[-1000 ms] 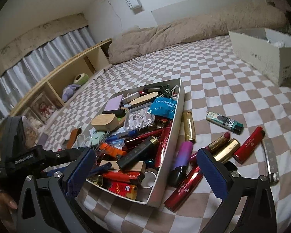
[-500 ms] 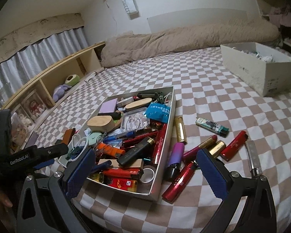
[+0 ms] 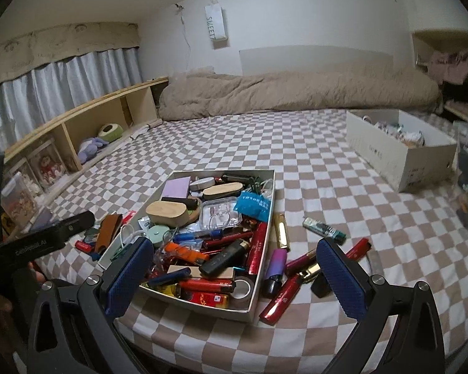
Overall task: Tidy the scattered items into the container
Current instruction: 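Withdraw both open tools from above the tray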
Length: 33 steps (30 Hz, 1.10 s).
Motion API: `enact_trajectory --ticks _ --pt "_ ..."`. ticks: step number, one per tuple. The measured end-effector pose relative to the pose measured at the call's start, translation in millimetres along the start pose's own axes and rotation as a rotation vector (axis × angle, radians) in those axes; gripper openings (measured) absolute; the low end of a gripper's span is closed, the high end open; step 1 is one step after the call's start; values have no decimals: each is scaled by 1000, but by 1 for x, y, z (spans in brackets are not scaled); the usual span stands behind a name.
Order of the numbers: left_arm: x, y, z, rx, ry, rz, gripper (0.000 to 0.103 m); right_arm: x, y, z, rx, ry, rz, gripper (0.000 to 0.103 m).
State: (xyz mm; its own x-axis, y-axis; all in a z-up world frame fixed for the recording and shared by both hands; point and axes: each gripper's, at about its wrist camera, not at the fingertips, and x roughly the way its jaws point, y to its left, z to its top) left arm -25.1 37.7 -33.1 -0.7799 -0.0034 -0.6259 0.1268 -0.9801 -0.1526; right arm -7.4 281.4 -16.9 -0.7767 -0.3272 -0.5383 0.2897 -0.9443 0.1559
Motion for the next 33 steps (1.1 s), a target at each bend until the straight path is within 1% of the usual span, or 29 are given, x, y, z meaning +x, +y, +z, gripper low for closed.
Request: enact_trajectory --ticks 3,10,14,18,25,28,33 --pt "-6 4 5 17 -21 -7 103 -3 9 3 -35 -4 -40 103" --pt "-18 12 13 71 -64 -25 103 -7 20 7 -40 -21 -56 103" --pt "-22 15 14 118 -88 -3 103 -8 24 9 -37 -24 -67 103" --pt "-21 21 14 126 -86 -17 103 -8 28 10 -49 -23 -93 103" --pt "-16 26 13 141 -72 -43 103 -4 34 12 -58 -18 -108 103" --pt "-15 28 13 135 -74 -42 103 -2 35 11 -58 -17 -117 103" --pt "-8 45 15 105 -66 -32 103 -1 28 12 -62 -15 -133 103"
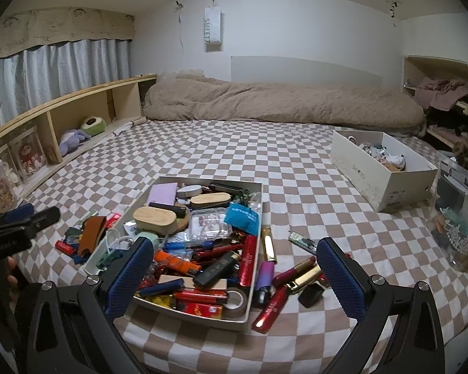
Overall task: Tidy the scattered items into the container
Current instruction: 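Withdraw both open tools from above the tray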
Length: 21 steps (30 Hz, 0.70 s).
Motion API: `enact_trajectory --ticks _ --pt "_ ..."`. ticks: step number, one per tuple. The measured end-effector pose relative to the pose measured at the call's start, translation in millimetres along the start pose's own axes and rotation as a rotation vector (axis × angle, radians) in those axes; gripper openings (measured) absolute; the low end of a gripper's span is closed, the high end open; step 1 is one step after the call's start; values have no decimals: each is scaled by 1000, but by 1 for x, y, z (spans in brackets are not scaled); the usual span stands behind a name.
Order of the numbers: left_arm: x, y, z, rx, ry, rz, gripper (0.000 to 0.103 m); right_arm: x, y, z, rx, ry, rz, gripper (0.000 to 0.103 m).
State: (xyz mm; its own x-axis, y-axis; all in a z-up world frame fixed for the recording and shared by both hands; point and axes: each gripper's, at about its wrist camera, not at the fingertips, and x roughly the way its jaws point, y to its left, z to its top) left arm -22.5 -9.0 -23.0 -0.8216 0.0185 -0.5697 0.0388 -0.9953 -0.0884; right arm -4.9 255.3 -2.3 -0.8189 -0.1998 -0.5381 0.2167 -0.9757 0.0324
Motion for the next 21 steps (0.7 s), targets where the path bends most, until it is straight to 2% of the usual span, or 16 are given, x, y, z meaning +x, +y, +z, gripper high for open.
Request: enact_trajectory --ticks 4,11,13,17,21 --pt "5 21 0 -12 8 24 103 3 -13 2 -3 14 -46 103" --pt "16 72 2 -81 37 114 103 14 -46 -5 6 47 -142 103" --pt "18 87 1 -97 43 142 103 19 -58 -10 10 74 -165 103" --pt "25 118 -2 -126 75 186 103 28 -75 -18 28 126 -154 103" --pt "35 143 -12 -132 128 222 103 39 -87 -27 -1 181 -204 103"
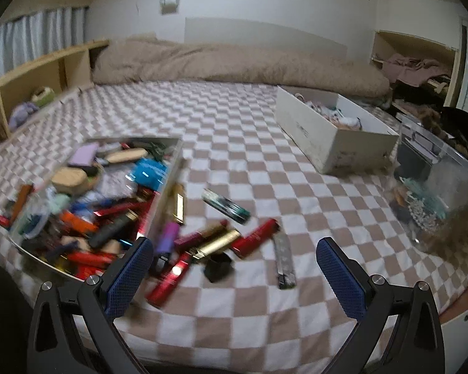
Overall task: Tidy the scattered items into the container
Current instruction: 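Withdraw both open tools from above the tray, then move the right tool toward the silver lighter while the left tool approaches the red lighter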
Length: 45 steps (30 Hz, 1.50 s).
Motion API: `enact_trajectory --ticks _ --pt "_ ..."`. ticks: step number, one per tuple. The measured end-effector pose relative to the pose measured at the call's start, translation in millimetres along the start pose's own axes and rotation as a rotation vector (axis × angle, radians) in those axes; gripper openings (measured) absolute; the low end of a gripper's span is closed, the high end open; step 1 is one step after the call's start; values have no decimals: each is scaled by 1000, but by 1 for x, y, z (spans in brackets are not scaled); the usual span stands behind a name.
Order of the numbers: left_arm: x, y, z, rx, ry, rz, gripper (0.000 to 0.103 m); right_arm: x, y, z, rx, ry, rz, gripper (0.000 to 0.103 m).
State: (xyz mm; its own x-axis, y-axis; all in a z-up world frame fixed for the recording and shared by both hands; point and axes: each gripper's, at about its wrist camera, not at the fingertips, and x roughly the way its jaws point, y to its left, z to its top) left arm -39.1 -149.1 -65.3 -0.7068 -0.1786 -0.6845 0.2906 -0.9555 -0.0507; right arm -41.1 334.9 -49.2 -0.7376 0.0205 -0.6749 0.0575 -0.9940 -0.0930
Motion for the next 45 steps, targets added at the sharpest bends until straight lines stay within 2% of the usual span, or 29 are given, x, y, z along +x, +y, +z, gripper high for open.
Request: enact_trajectory --ticks 5,8,12,17,20,22,26,28,31,34,38,45 --pt "23 27 -10 -36 81 25 103 21 -11 -10 -36 79 -42 103" --pt "38 34 -15 -28 128 22 103 36 -17 -16 -44 141 -20 103" --pt "60 36 -24 1 218 -27 103 58 -25 -23 -39 242 12 103" --pt "88 34 -37 70 305 3 103 87 -32 -30 -52 366 -1 103" --pt "95 30 -40 124 293 38 103 104 -38 -35 -48 439 -2 103" --pt "96 26 -41 150 283 54 103 112 -44 -41 -24 468 34 103" --pt "99 24 -43 201 264 59 103 116 -56 -47 6 444 118 103" --pt "100 25 -44 222 247 52 103 114 -54 -50 -31 393 123 103" --pt "99 23 -46 259 216 54 103 115 -53 -51 -33 410 126 103" --pt "98 22 -45 253 216 45 103 115 -51 -51 -36 409 109 103" --pt "96 4 -45 296 246 -51 103 111 -51 -53 -35 398 111 103" --pt "104 -22 -42 351 273 -115 103 106 -52 -55 -38 396 108 103"
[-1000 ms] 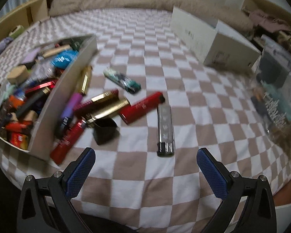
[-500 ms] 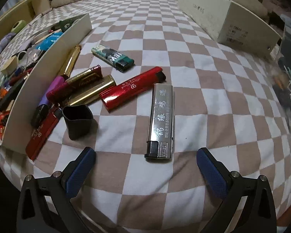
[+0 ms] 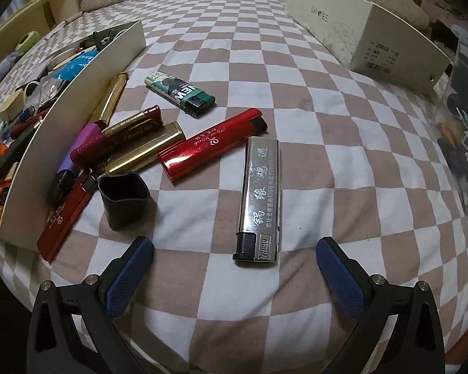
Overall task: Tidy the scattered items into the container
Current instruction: 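Move the right tool toward the silver lighter while the left tool approaches the red lighter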
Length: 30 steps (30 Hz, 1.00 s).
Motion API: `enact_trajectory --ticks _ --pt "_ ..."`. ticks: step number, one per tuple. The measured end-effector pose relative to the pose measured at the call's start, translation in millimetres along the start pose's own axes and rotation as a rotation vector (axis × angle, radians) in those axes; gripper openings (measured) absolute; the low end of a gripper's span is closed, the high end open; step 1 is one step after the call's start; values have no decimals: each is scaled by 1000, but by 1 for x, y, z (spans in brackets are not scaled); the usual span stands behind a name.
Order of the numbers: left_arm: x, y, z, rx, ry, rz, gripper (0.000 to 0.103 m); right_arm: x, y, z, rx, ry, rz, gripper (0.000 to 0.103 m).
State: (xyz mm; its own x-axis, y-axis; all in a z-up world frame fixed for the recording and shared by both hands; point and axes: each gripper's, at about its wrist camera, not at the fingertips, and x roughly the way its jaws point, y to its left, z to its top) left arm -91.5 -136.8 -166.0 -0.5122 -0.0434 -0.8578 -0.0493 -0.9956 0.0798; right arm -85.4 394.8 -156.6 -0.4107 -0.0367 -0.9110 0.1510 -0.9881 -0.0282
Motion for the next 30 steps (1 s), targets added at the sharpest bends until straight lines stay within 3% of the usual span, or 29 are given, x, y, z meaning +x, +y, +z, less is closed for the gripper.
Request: enact_trajectory --ticks 4,9,16,25,27,30 --pt "5 5 6 -45 14 -29 103 -3 0 -3 4 -11 -2 103" --pt "5 1 4 -45 8 -8 103 -8 -10 -8 53 -39 -21 103" --pt "3 12 -1 -106 -1 62 103 -16 -57 -22 302 -73 -94 103" --pt "-1 26 -8 -188 -11 108 103 -21 -79 -26 479 -92 -249 103" --pt "0 23 -8 -176 -11 125 103 -21 -69 -21 445 -91 -281 103" --pt "1 22 -7 -167 -8 135 103 -16 -38 -10 264 -83 -313 103"
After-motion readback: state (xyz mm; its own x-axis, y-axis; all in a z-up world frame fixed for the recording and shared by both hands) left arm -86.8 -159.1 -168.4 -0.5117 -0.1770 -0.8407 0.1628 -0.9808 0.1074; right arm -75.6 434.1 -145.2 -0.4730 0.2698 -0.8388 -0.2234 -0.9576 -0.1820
